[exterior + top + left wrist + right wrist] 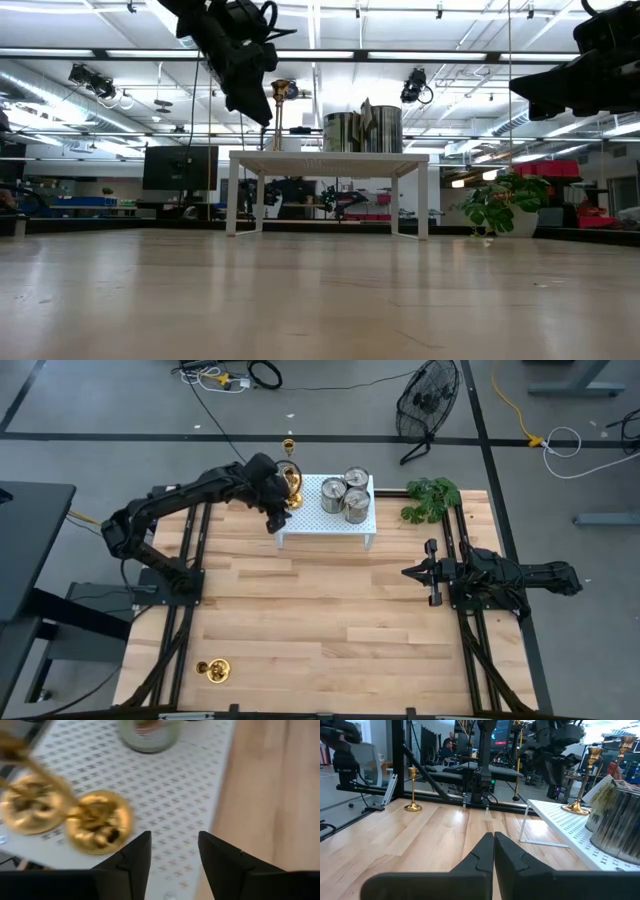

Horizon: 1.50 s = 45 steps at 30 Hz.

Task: Pick & Place candle stick holders
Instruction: Put the candle holder aligned with the other candle holder on the shelf

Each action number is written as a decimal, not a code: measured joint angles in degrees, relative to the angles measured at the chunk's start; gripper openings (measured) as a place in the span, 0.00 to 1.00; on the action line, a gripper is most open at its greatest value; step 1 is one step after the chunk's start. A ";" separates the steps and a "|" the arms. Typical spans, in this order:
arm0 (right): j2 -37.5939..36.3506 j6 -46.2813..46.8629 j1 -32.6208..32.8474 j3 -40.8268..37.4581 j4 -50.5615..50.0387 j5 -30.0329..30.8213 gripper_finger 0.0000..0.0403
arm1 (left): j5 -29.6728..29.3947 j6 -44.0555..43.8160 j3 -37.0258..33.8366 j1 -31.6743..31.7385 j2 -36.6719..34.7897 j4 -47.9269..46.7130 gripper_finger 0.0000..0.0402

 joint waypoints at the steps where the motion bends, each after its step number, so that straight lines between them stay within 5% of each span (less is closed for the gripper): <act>1: 0.00 0.01 0.00 -0.01 -0.01 0.00 0.04 | 0.02 0.04 0.00 -0.73 0.00 -0.35 0.42; 15: 0.00 0.01 0.00 -0.02 0.00 0.00 0.04 | 8.69 2.07 -0.02 -7.38 0.00 -8.28 0.34; 45: 0.01 0.00 0.00 -0.02 0.00 0.00 0.04 | 5.65 17.72 -0.11 -33.13 -0.95 -19.24 0.34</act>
